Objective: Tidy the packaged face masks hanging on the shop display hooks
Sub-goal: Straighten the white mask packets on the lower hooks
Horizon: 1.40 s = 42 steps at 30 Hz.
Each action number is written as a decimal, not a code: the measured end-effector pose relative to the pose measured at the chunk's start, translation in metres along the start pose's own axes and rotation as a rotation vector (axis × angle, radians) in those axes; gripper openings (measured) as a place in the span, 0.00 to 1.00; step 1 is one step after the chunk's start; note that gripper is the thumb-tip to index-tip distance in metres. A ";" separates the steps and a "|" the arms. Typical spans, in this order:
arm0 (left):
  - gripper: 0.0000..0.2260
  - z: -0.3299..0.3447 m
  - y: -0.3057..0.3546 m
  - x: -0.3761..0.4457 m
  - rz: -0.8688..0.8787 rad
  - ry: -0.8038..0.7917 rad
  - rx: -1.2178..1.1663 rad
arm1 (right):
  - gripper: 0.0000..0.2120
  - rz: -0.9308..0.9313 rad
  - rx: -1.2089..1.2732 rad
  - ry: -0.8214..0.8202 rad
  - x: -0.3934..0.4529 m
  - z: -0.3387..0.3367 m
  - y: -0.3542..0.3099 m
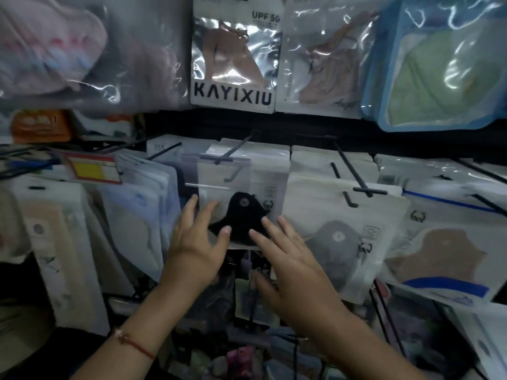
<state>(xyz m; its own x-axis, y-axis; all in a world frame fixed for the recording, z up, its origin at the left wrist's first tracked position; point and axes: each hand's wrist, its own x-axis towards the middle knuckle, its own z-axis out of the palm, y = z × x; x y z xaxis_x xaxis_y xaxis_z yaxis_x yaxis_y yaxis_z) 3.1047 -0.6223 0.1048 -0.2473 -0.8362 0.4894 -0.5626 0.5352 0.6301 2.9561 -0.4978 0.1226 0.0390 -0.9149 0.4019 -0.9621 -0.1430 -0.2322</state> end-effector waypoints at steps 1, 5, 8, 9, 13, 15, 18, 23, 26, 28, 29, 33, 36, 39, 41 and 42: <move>0.24 -0.001 0.000 0.005 -0.035 -0.010 -0.052 | 0.30 0.012 -0.013 -0.003 0.003 0.002 0.000; 0.21 0.005 -0.002 0.028 -0.150 0.050 -0.296 | 0.29 0.072 -0.040 0.012 0.013 0.009 0.001; 0.19 0.008 -0.004 0.036 -0.151 0.098 -0.411 | 0.28 0.121 -0.034 0.039 0.018 0.013 0.002; 0.19 0.009 -0.005 0.036 -0.139 0.101 -0.421 | 0.28 0.135 -0.024 0.050 0.018 0.013 0.002; 0.11 0.005 -0.005 0.035 -0.149 -0.004 -0.513 | 0.29 0.212 0.011 0.083 0.021 0.015 0.002; 0.02 -0.003 -0.004 0.033 -0.104 -0.074 -0.501 | 0.29 0.250 0.052 0.126 0.022 0.016 0.002; 0.03 -0.023 0.003 0.025 -0.002 -0.114 -0.550 | 0.30 0.327 0.138 0.200 0.024 0.015 0.002; 0.02 -0.057 0.011 0.016 -0.051 -0.190 -0.641 | 0.28 0.458 0.363 0.333 0.027 0.008 0.004; 0.05 -0.073 0.009 0.013 -0.077 -0.282 -0.740 | 0.28 0.533 0.599 0.365 0.035 0.003 0.002; 0.08 -0.081 0.006 0.010 -0.114 -0.363 -0.844 | 0.27 0.546 0.809 0.395 0.041 0.001 -0.001; 0.10 -0.084 0.004 0.008 -0.138 -0.405 -0.896 | 0.25 0.557 0.910 0.409 0.043 0.001 -0.003; 0.12 -0.093 -0.005 0.001 -0.137 -0.498 -1.028 | 0.14 0.592 1.161 0.400 0.040 -0.008 -0.018; 0.17 -0.099 -0.006 -0.001 -0.067 -0.557 -1.064 | 0.15 0.599 1.242 0.440 0.032 -0.019 -0.028; 0.17 -0.099 -0.009 0.001 -0.042 -0.580 -1.053 | 0.15 0.603 1.214 0.463 0.024 -0.031 -0.035; 0.15 -0.098 -0.011 0.003 -0.061 -0.589 -1.050 | 0.14 0.572 1.164 0.470 0.018 -0.036 -0.040; 0.15 -0.097 -0.012 0.004 -0.068 -0.600 -1.045 | 0.13 0.545 1.142 0.480 0.015 -0.038 -0.043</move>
<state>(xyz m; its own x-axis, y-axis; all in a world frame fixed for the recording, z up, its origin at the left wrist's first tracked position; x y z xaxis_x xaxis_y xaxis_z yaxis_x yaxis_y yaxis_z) 3.1868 -0.6204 0.1582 -0.7250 -0.6408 0.2526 0.2522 0.0943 0.9631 2.9877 -0.4914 0.1726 -0.5954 -0.7679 0.2362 -0.0562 -0.2535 -0.9657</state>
